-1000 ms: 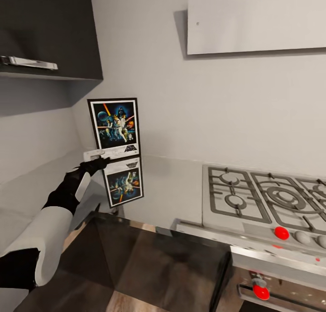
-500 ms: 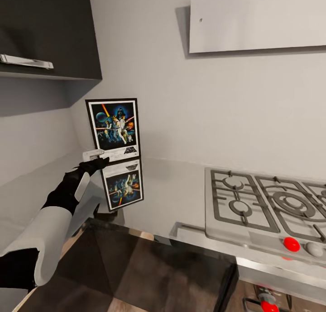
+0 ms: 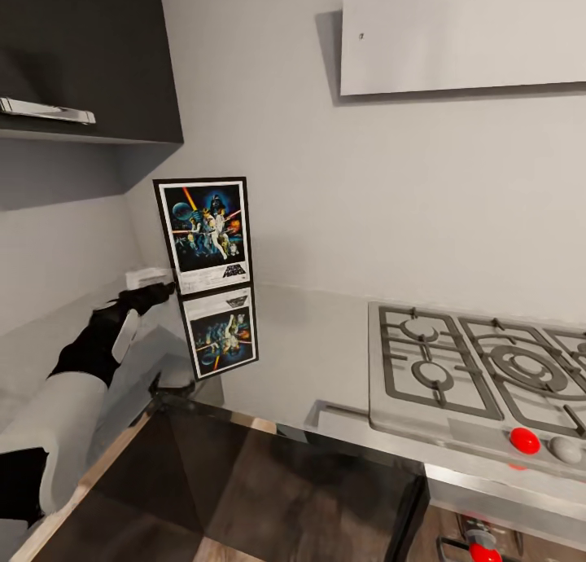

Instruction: Pick up the poster from the kitchen countertop and hang it on one of the wall nails in the kitchen.

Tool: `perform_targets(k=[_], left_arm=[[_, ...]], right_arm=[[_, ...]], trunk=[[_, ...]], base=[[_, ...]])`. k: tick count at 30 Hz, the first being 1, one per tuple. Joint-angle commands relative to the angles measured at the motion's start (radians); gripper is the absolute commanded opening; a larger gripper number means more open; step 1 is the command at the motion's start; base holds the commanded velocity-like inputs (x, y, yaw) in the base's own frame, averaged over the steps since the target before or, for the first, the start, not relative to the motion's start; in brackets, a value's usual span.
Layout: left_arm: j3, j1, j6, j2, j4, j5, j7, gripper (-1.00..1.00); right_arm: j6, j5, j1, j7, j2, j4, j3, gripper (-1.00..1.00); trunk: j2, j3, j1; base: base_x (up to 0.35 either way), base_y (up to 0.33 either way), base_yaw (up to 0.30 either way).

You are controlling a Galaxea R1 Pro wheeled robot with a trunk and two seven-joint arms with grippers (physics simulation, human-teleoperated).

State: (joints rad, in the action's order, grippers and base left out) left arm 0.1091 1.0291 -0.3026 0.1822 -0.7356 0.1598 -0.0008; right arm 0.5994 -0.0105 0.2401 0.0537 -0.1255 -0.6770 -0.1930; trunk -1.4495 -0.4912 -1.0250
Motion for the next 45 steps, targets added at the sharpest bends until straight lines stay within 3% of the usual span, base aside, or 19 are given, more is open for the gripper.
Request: perform_targets(k=[1, 2, 3, 11, 14, 19, 26, 27, 32, 36, 45], left_arm=[[0.001, 0.0, -0.007, 0.014, -0.013, 0.012, -0.001, 1.0], [0.003, 0.0, -0.017, 0.043, -0.047, 0.015, -0.003, 1.0], [0.004, 0.0, -0.032, 0.049, -0.055, 0.016, -0.003, 1.0], [0.006, 0.019, -0.148, 0.058, -0.072, 0.017, 0.0, 1.0], [0.006, 0.072, -0.179, 0.059, -0.052, 0.016, 0.001, 1.0], [0.006, 0.183, -0.21, 0.059, 0.069, 0.015, 0.0, 1.0], [0.006, 0.257, -0.206, 0.058, 0.175, 0.017, -0.002, 1.0], [0.006, 0.265, -0.18, 0.059, 0.184, 0.018, -0.009, 1.0], [0.016, 0.271, -0.104, 0.062, 0.191, 0.017, -0.088, 1.0], [0.019, 0.273, -0.083, 0.068, 0.193, 0.016, -0.122, 1.0], [0.021, 0.273, -0.07, 0.076, 0.191, 0.015, -0.138, 1.0]], right_arm=[[0.0, -0.002, -0.001, 0.005, 0.0, 0.037, 0.001, 1.0], [0.003, -0.002, -0.002, 0.005, -0.003, 0.161, 0.0, 1.0], [0.003, -0.002, -0.003, 0.005, -0.005, 0.2, 0.0, 1.0], [0.004, -0.001, -0.004, 0.003, -0.011, 0.302, -0.002, 1.0], [0.003, -0.002, -0.007, 0.004, -0.011, 0.336, -0.002, 1.0], [0.002, 0.003, -0.009, 0.004, -0.011, 0.357, -0.003, 1.0], [0.003, 0.004, -0.009, 0.005, -0.011, 0.362, -0.005, 1.0], [0.003, 0.005, -0.009, 0.005, -0.011, 0.362, -0.006, 1.0], [0.002, 0.005, -0.009, 0.005, -0.011, 0.364, -0.006, 1.0], [0.001, 0.004, -0.009, 0.005, -0.011, 0.365, -0.006, 1.0], [-0.002, -0.001, -0.01, 0.004, -0.01, 0.41, -0.003, 1.0]], trunk=[[0.0, -0.001, 0.0], [0.0, -0.001, 0.0], [0.0, -0.001, 0.0], [0.0, -0.001, 0.0], [0.0, -0.001, 0.0], [0.0, -0.001, 0.0], [0.0, -0.001, 0.0], [0.0, -0.001, 0.0], [0.0, -0.001, 0.0], [0.0, -0.001, 0.0], [0.0, -0.001, 0.0]], base=[[0.0, 0.0, 0.0], [0.0, 0.0, 0.0], [0.0, 0.0, 0.0], [0.0, 0.0, 0.0], [0.0, 0.0, 0.0], [0.0, 0.0, 0.0], [0.0, 0.0, 0.0], [0.0, 0.0, 0.0], [0.0, 0.0, 0.0], [0.0, 0.0, 0.0], [0.053, 0.0, 0.0]])
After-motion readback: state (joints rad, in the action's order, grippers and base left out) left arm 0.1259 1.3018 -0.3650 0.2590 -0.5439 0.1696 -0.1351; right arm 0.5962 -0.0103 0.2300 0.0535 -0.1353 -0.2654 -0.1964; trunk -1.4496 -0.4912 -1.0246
